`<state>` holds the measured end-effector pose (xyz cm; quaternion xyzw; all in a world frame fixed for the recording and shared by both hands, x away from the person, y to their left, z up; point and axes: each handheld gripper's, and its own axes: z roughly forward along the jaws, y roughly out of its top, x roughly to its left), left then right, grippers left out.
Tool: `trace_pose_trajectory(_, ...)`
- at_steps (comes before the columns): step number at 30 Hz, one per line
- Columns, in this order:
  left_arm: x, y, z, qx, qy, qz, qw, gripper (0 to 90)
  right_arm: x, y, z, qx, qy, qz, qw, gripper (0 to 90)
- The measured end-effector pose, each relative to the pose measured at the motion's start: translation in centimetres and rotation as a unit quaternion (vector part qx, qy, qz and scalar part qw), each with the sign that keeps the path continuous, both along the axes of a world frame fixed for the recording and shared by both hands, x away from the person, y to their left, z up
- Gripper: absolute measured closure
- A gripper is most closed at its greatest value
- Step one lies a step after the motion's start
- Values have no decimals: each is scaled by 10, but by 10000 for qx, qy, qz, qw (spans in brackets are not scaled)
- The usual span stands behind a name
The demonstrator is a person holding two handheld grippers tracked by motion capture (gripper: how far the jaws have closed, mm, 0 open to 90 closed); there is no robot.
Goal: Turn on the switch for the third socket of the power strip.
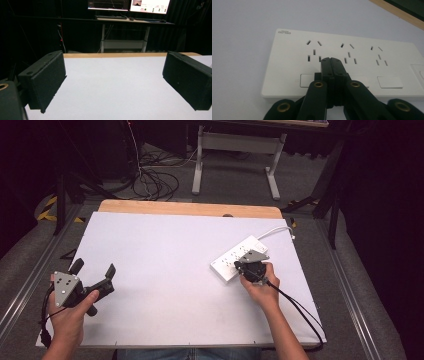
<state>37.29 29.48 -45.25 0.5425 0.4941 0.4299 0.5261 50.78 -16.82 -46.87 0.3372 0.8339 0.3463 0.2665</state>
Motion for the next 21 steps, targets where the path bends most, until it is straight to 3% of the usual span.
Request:
trace_pose_trajectory(9,0,0,0,0,1,0,10000,51,1,0,-3,-73,-32,-63,9999,900)
trace_pose_trajectory(13,0,0,0,0,-8,-2,10000,51,1,-3,-4,73,4,-115,9999,900)
trace_pose_trajectory(21,0,0,0,-2,-5,-8,10000,51,1,-2,-4,54,-30,-124,9999,900)
